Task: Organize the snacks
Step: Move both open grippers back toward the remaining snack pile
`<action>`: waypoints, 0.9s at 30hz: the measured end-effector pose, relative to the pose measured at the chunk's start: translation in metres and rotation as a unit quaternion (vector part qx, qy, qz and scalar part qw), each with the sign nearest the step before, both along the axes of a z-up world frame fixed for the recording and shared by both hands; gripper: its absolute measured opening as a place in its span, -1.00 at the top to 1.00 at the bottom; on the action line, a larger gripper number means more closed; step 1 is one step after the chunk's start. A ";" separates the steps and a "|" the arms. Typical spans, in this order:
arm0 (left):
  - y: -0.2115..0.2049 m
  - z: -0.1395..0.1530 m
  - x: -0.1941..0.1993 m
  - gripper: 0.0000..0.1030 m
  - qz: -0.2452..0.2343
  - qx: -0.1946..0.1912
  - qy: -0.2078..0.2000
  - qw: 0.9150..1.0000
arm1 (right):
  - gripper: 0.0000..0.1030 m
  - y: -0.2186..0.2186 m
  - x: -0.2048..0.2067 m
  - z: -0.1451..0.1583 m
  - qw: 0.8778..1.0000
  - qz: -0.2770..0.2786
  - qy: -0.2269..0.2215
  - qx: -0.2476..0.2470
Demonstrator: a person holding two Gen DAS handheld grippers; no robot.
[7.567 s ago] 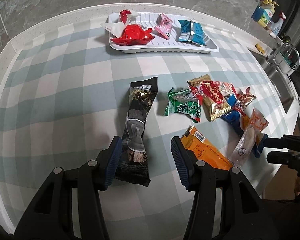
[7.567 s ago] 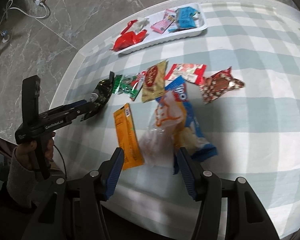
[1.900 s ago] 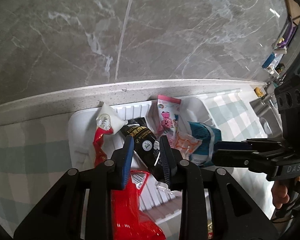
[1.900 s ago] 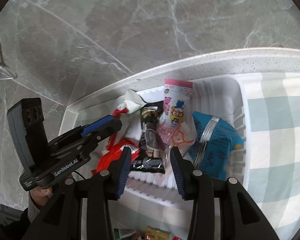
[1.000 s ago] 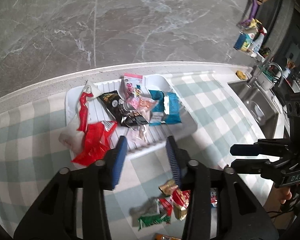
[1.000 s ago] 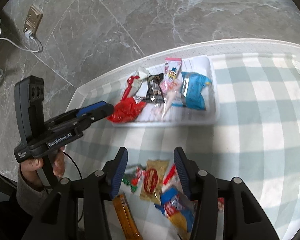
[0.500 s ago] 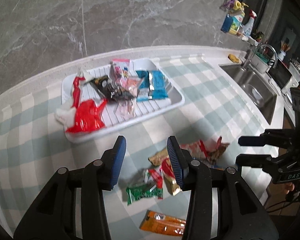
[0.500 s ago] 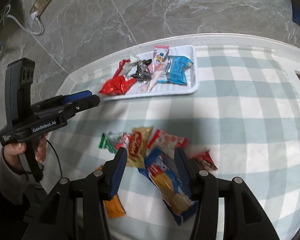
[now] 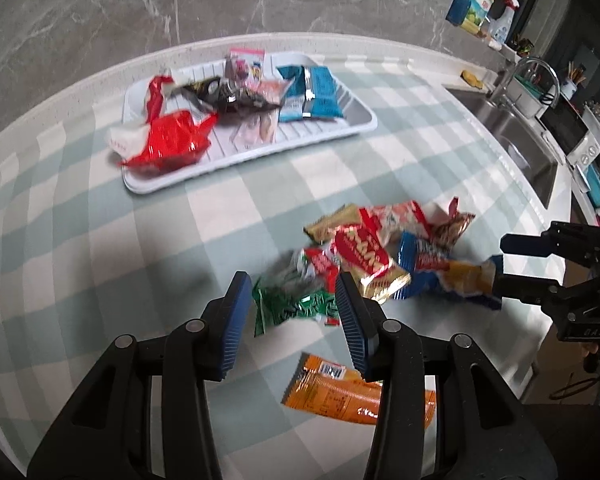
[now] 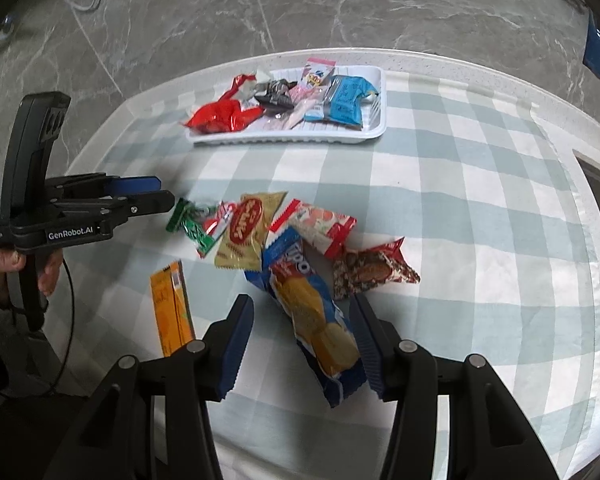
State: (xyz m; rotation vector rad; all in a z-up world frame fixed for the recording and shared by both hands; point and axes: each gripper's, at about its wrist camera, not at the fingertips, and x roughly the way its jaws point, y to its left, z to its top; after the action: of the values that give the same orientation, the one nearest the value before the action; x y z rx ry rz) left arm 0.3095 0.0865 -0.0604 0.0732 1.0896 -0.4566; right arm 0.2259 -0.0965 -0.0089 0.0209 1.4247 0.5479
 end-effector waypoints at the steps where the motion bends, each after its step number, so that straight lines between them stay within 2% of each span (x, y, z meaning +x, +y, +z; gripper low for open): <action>1: 0.000 -0.002 0.000 0.18 -0.001 0.001 0.002 1.000 | -0.03 0.002 -0.002 -0.001 1.000 0.004 -0.001 -0.004; 12: -0.011 -0.025 0.003 0.13 -0.019 0.015 0.026 0.999 | -0.03 0.012 -0.011 -0.019 0.998 0.038 -0.002 -0.042; 15: -0.015 -0.032 0.007 0.05 -0.023 0.019 0.032 0.999 | -0.03 0.015 -0.012 -0.023 0.998 0.048 -0.005 -0.051; 27: -0.027 -0.040 0.017 -0.11 -0.056 0.039 0.029 0.997 | -0.13 0.022 -0.008 -0.031 0.995 0.068 -0.010 -0.065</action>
State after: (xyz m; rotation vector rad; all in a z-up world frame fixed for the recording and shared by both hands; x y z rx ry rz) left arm 0.3268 0.0600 -0.1006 0.1925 1.1642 -0.5190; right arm 0.2182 -0.0740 -0.0402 -0.1866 1.4477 0.5651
